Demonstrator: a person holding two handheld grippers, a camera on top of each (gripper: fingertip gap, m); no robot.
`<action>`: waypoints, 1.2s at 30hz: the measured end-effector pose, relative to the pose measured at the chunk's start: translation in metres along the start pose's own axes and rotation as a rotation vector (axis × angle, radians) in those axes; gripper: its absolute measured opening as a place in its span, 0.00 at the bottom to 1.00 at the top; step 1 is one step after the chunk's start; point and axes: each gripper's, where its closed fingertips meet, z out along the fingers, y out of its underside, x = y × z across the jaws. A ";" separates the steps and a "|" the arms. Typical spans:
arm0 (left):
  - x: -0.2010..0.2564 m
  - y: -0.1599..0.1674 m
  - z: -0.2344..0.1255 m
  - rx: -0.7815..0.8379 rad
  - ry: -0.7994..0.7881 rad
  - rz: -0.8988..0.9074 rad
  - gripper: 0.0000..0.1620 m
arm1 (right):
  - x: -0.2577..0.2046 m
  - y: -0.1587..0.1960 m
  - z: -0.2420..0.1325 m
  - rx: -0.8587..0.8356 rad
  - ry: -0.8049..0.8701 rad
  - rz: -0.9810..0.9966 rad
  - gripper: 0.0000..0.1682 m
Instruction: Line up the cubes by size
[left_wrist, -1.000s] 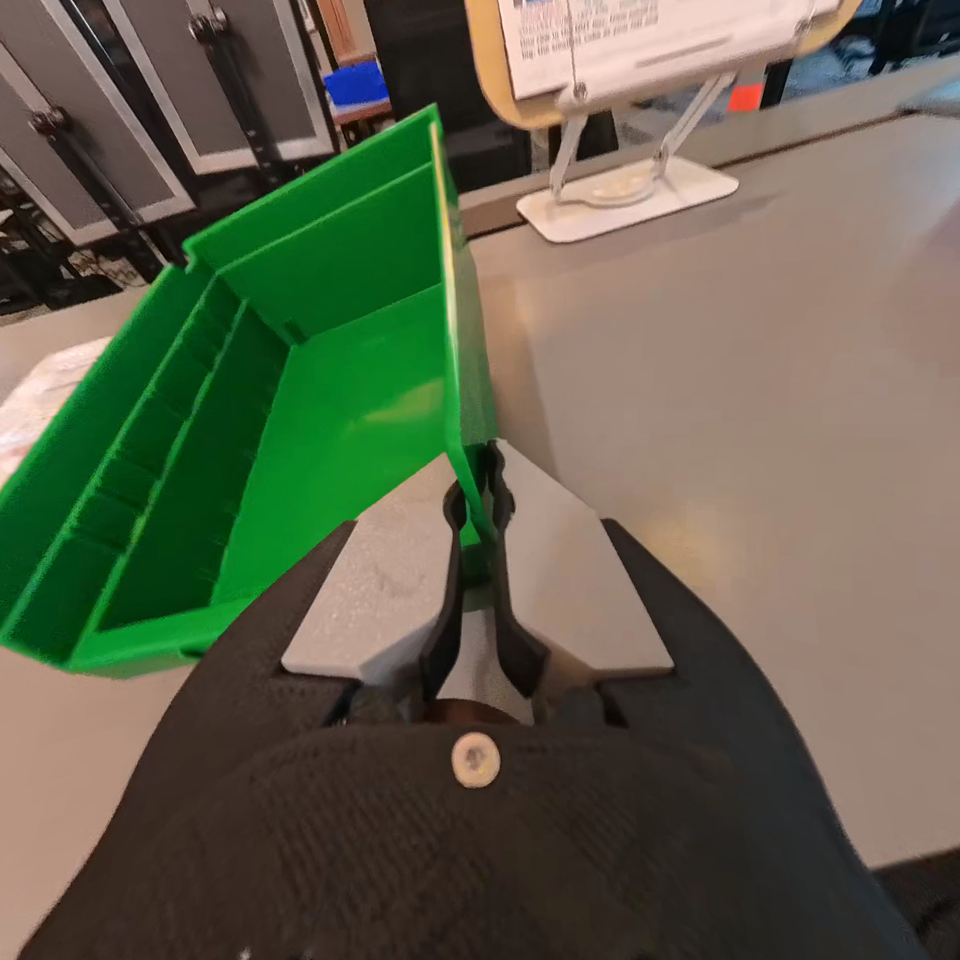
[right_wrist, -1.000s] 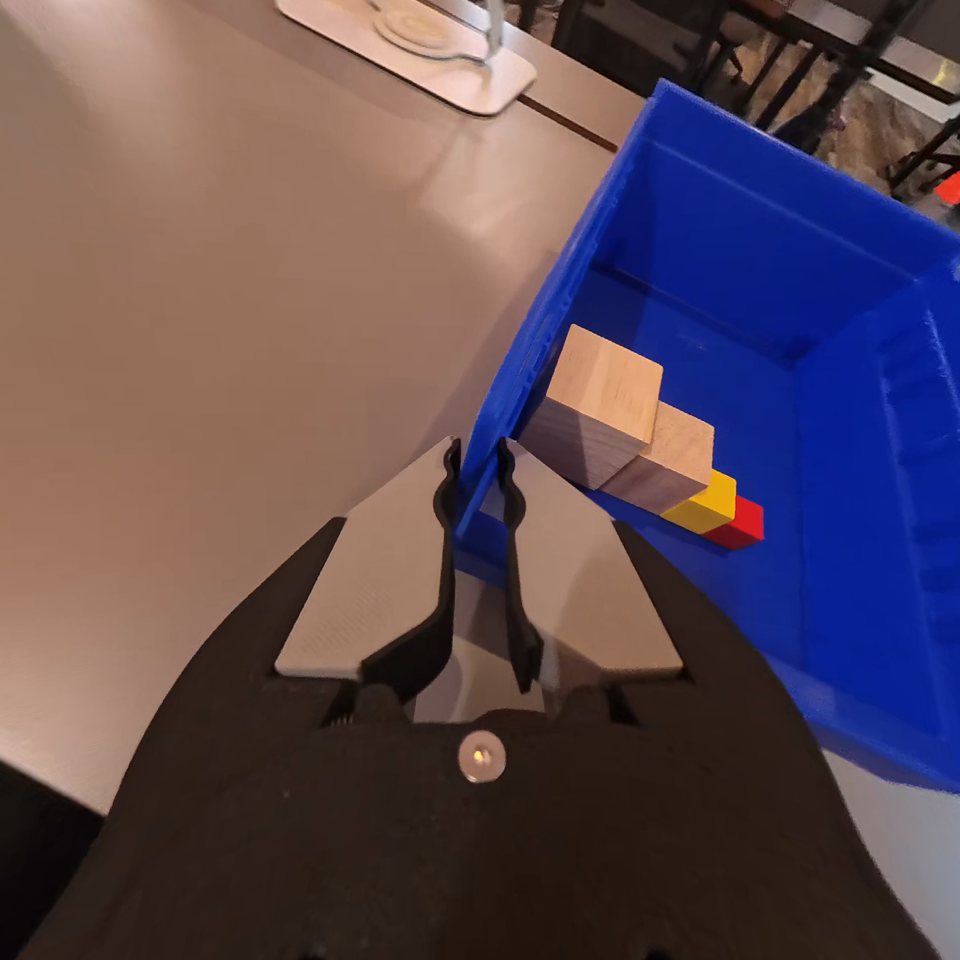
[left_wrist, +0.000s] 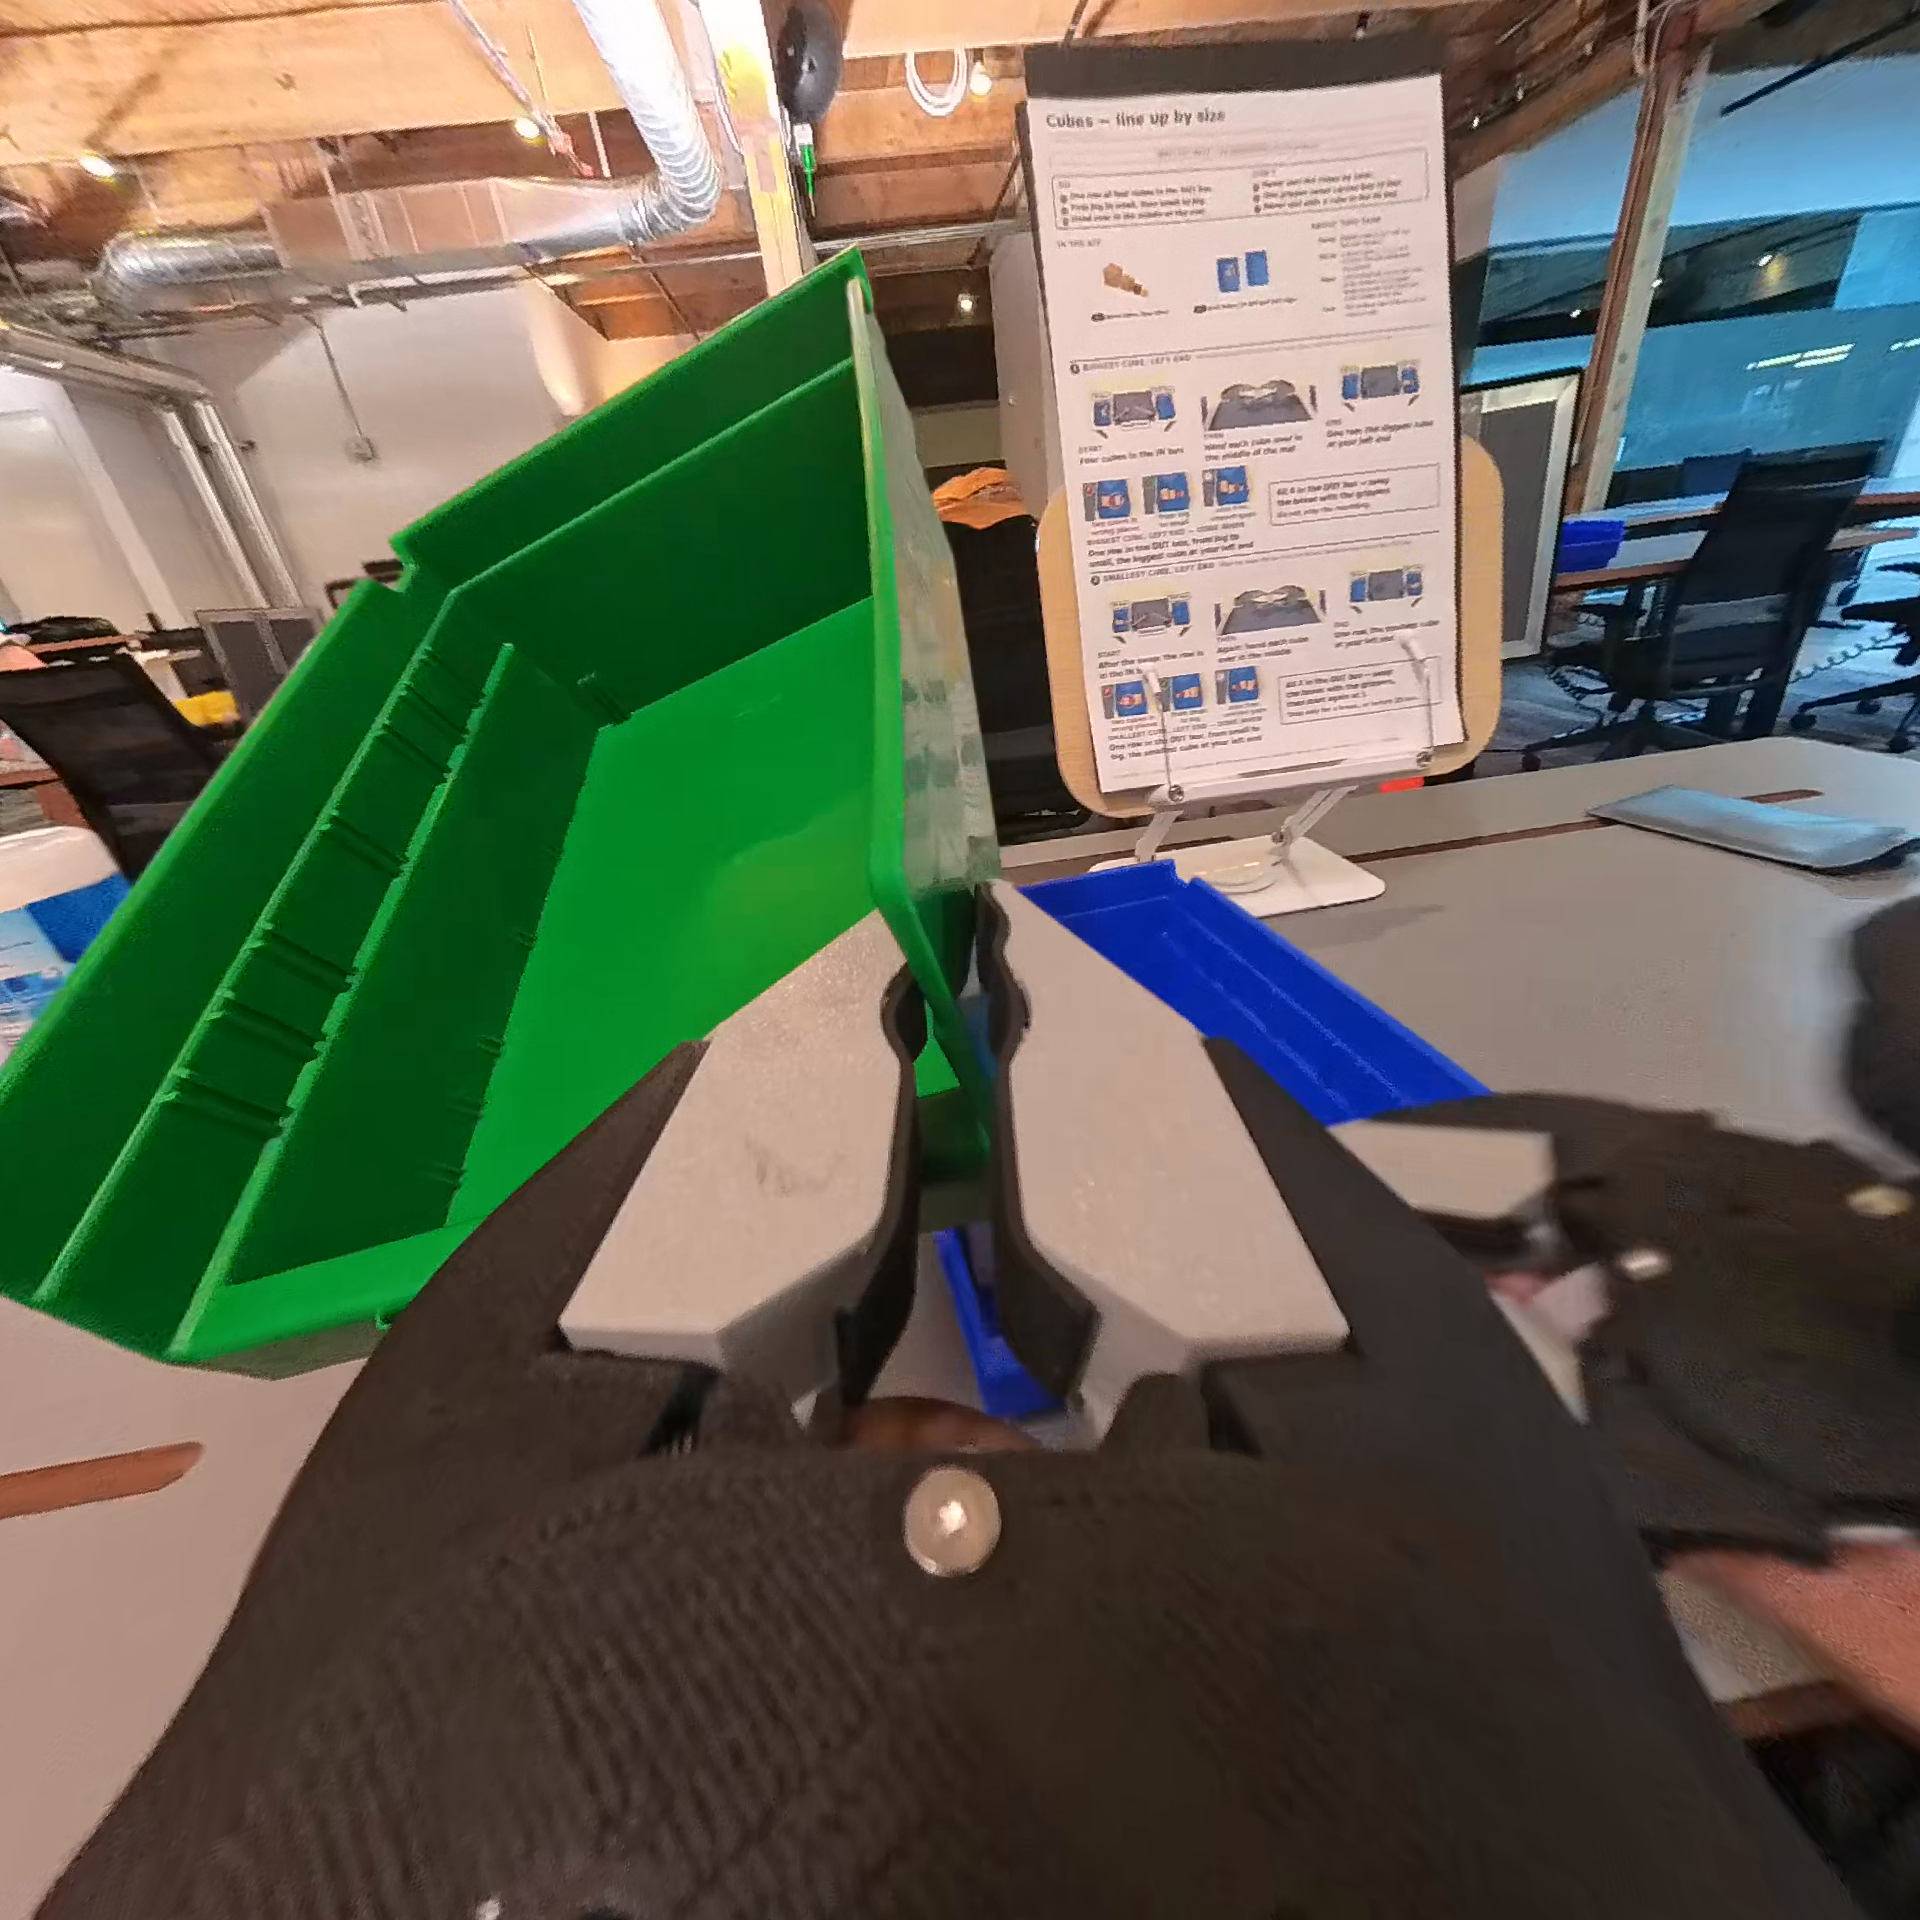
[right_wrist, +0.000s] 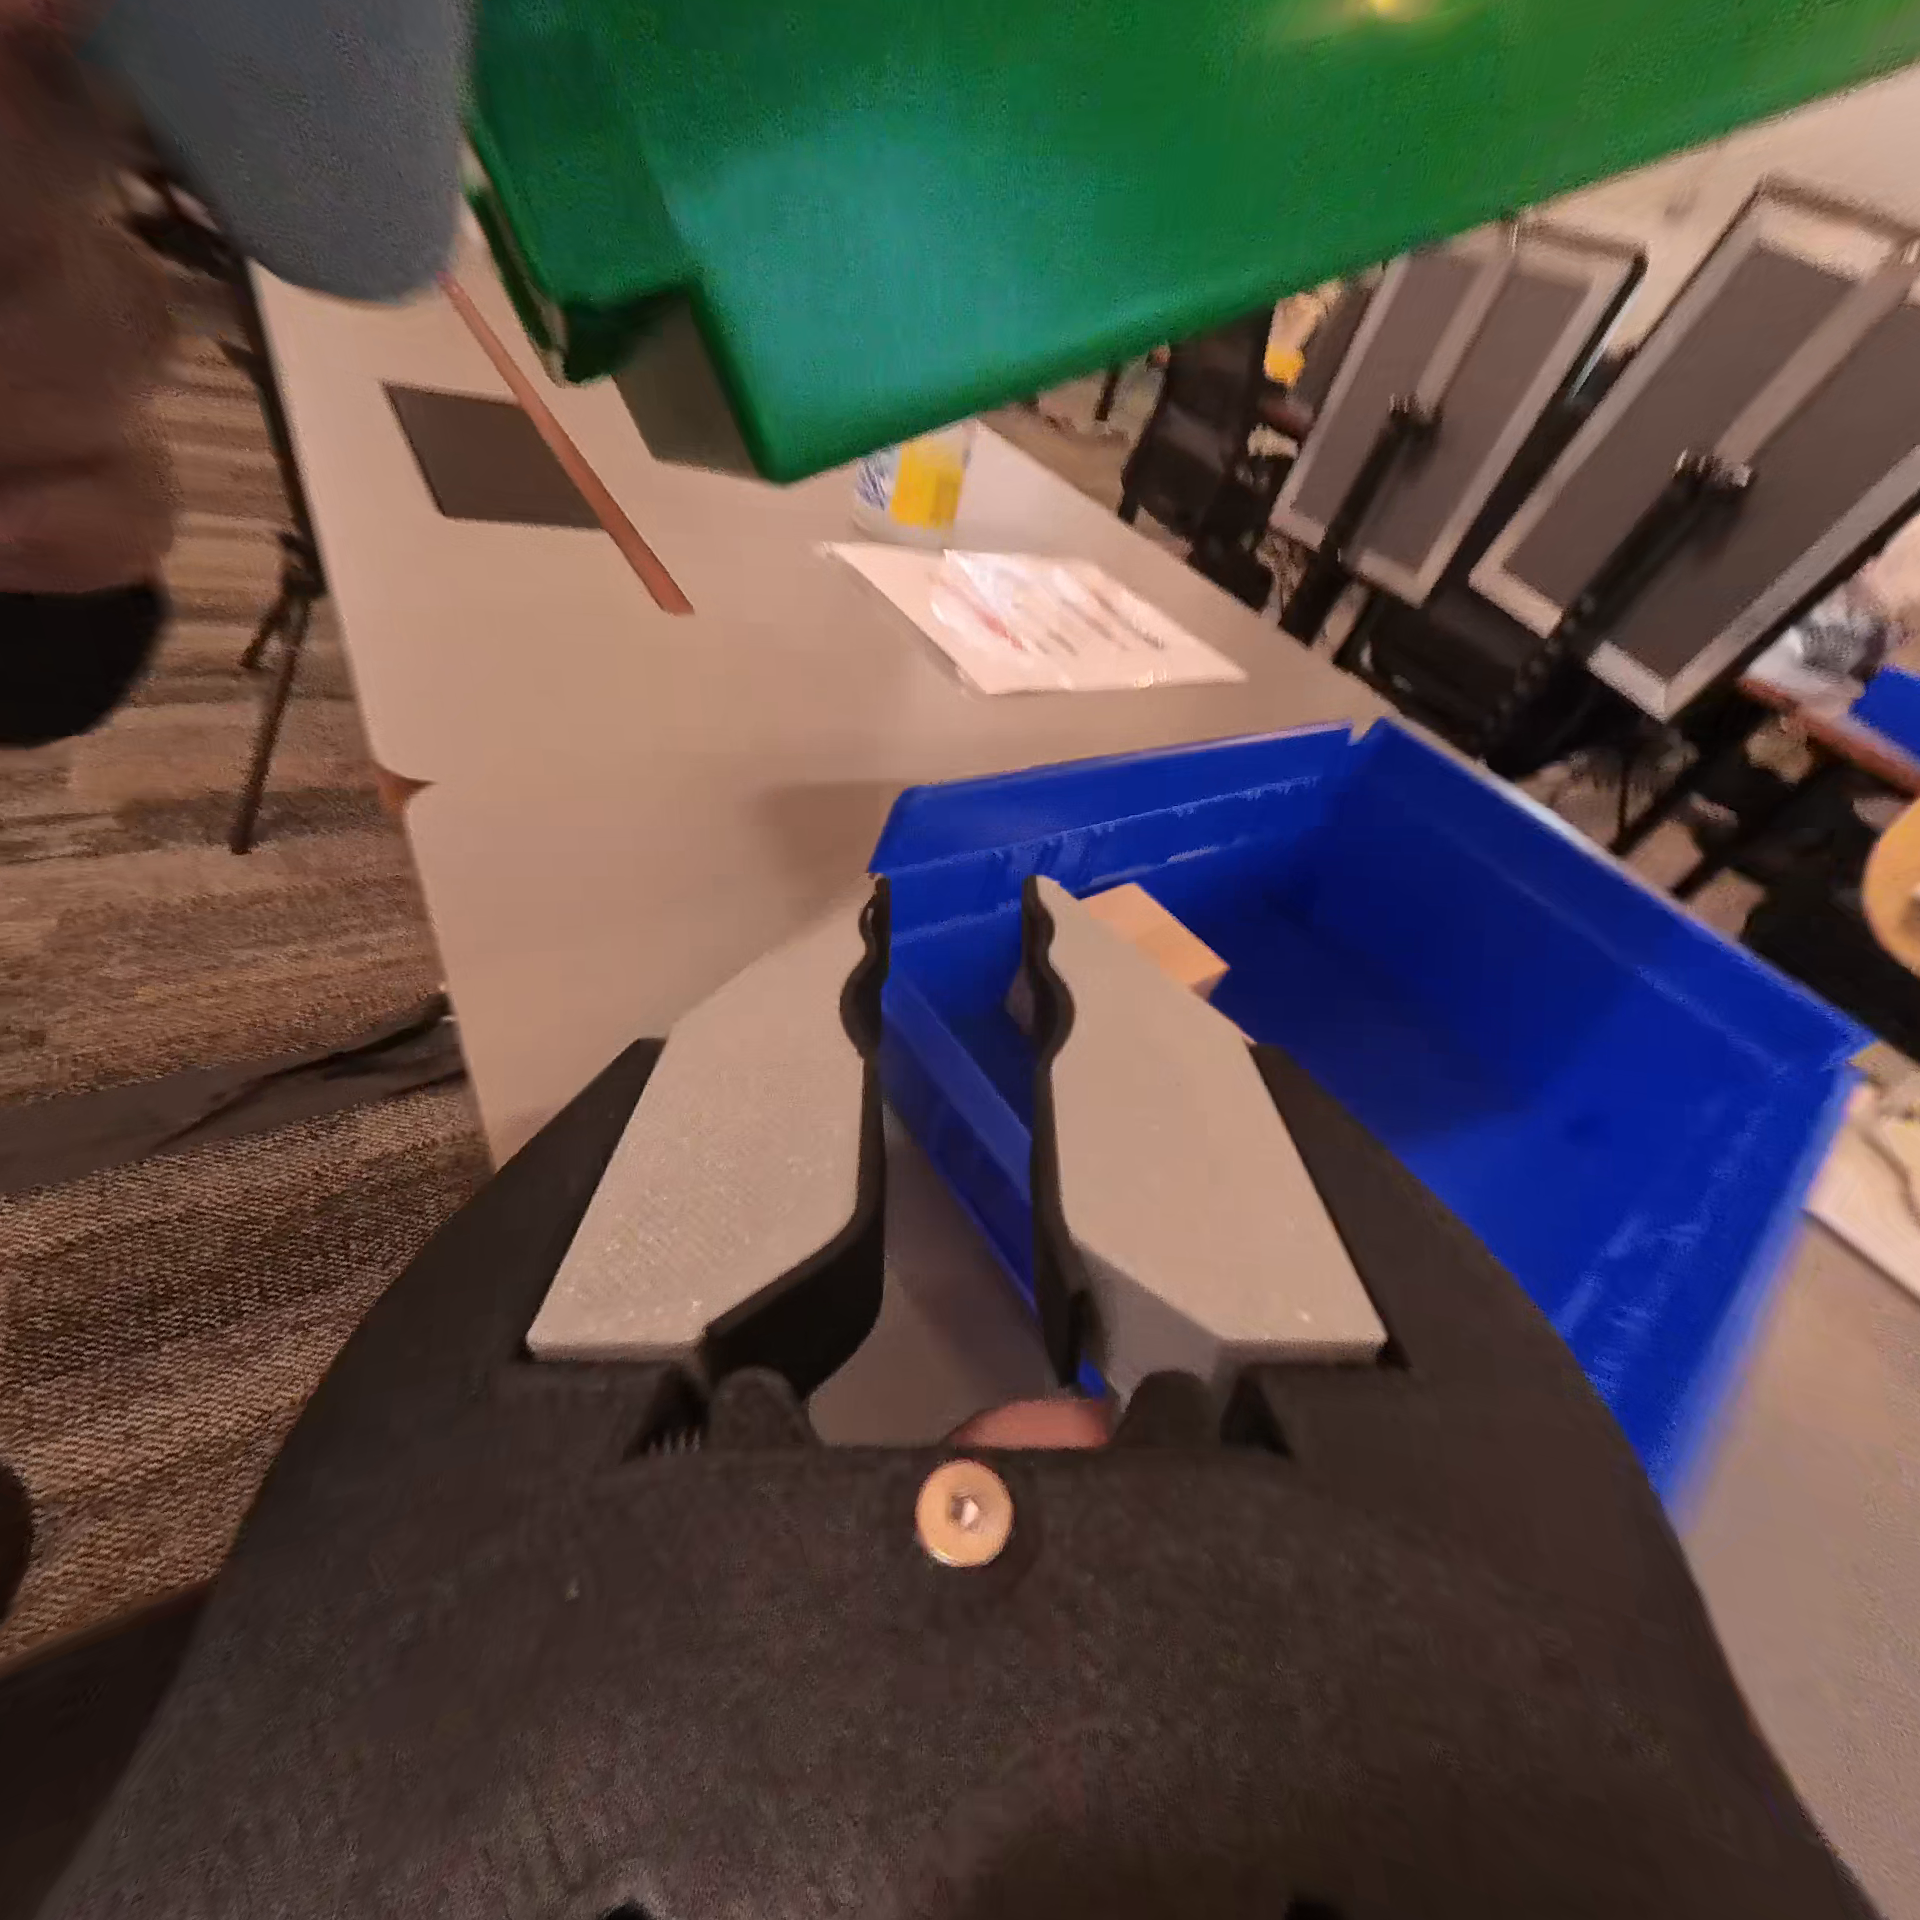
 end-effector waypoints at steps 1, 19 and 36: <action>0.000 0.000 -0.002 -0.003 0.001 0.008 0.02 | 0.006 -0.004 -0.016 0.029 -0.014 -0.013 0.14; 0.288 -0.033 0.022 0.048 0.599 0.065 0.02 | 0.268 0.087 -0.369 -0.067 0.397 0.199 0.29; 0.527 0.129 0.064 -0.269 0.901 0.176 0.10 | 0.300 0.160 -0.419 -0.144 0.478 0.378 0.33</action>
